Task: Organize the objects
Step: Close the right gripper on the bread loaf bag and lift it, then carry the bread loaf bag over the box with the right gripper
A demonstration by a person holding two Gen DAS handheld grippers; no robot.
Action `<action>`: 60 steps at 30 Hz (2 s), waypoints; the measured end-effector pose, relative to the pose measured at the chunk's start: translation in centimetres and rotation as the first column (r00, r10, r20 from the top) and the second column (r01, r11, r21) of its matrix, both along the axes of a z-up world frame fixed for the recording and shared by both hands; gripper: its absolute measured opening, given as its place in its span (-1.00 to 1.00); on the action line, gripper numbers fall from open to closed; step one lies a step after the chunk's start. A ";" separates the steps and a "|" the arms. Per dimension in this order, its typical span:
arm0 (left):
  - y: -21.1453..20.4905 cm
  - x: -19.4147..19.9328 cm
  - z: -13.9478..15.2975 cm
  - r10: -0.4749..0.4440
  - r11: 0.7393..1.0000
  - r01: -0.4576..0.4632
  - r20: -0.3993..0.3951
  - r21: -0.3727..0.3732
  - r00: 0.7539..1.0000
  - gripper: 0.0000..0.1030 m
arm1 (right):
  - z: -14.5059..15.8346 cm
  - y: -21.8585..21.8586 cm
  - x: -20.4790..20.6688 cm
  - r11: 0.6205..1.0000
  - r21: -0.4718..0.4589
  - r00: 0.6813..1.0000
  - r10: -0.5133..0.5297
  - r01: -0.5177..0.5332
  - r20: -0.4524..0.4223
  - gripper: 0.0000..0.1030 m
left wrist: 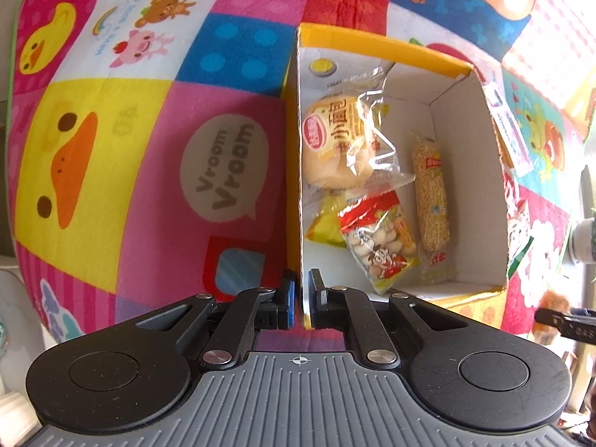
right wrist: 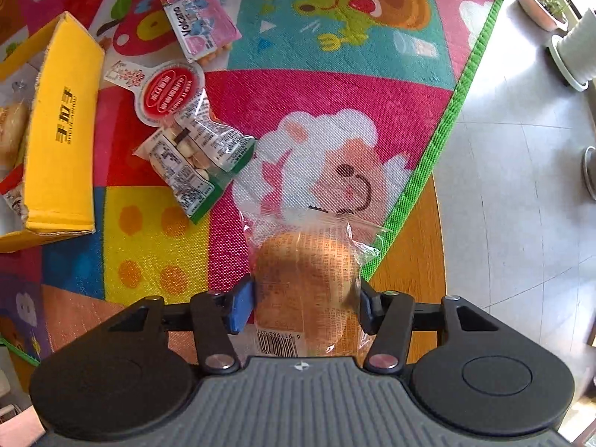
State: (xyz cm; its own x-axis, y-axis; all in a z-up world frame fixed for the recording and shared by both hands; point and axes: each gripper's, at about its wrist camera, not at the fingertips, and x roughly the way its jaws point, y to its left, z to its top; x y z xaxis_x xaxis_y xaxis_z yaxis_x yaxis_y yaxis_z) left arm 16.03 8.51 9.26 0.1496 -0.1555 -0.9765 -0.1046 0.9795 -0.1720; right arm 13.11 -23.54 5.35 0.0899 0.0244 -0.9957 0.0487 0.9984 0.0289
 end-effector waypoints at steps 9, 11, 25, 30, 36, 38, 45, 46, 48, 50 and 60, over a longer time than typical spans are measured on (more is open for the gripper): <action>-0.1 1.0 1.0 -0.035 0.999 0.038 0.100 -0.027 0.994 -0.85 | 9.0 2.7 -2.4 0.983 0.175 0.995 -0.061 0.047 0.077 0.03; 0.1 0.9 1.1 -0.036 0.999 0.038 0.092 -0.026 0.995 -0.84 | 11.1 4.4 -3.0 0.980 0.201 0.995 -0.028 0.008 0.096 0.03; -0.1 -0.5 0.1 -0.090 0.992 0.094 0.040 -0.083 0.995 -0.84 | 19.2 11.7 -6.8 0.973 0.221 0.986 0.038 -0.074 0.163 0.03; 0.5 -0.6 -0.1 -0.068 0.991 0.074 0.059 -0.108 0.996 -0.84 | 18.9 12.1 -7.7 0.979 0.192 0.991 0.036 -0.061 0.130 0.03; 0.2 -0.8 0.0 -0.092 0.990 0.099 0.072 -0.102 0.993 -0.83 | 17.9 13.7 -8.4 0.978 0.192 0.993 0.070 -0.087 0.094 0.03; 0.3 -0.8 0.0 -0.098 0.989 0.106 0.075 -0.106 0.992 -0.83 | 17.6 14.1 -8.3 0.976 0.197 0.993 0.074 -0.091 0.090 0.03; 0.4 -0.8 -0.1 -0.080 0.990 0.088 0.075 -0.113 0.994 -0.82 | 17.8 15.1 -7.2 0.973 0.209 0.992 0.082 -0.101 0.096 0.03; 0.4 -0.8 -0.1 -0.078 0.990 0.087 0.075 -0.114 0.994 -0.82 | 17.9 15.2 -6.8 0.972 0.213 0.992 0.078 -0.097 0.097 0.03; 0.5 -0.7 -0.2 -0.071 0.989 0.080 0.074 -0.122 0.995 -0.82 | 17.9 15.2 -5.9 0.970 0.226 0.993 0.063 -0.084 0.099 0.03; 0.8 -0.8 -0.2 -0.059 0.988 0.068 0.071 -0.136 0.996 -0.82 | 17.9 15.3 -4.5 0.966 0.249 0.994 0.038 -0.062 0.100 0.03; 2.0 -1.2 -0.3 -0.015 0.980 0.027 0.063 -0.196 0.998 -0.82 | 17.6 16.9 3.8 0.959 0.283 0.987 -0.069 0.025 0.146 0.04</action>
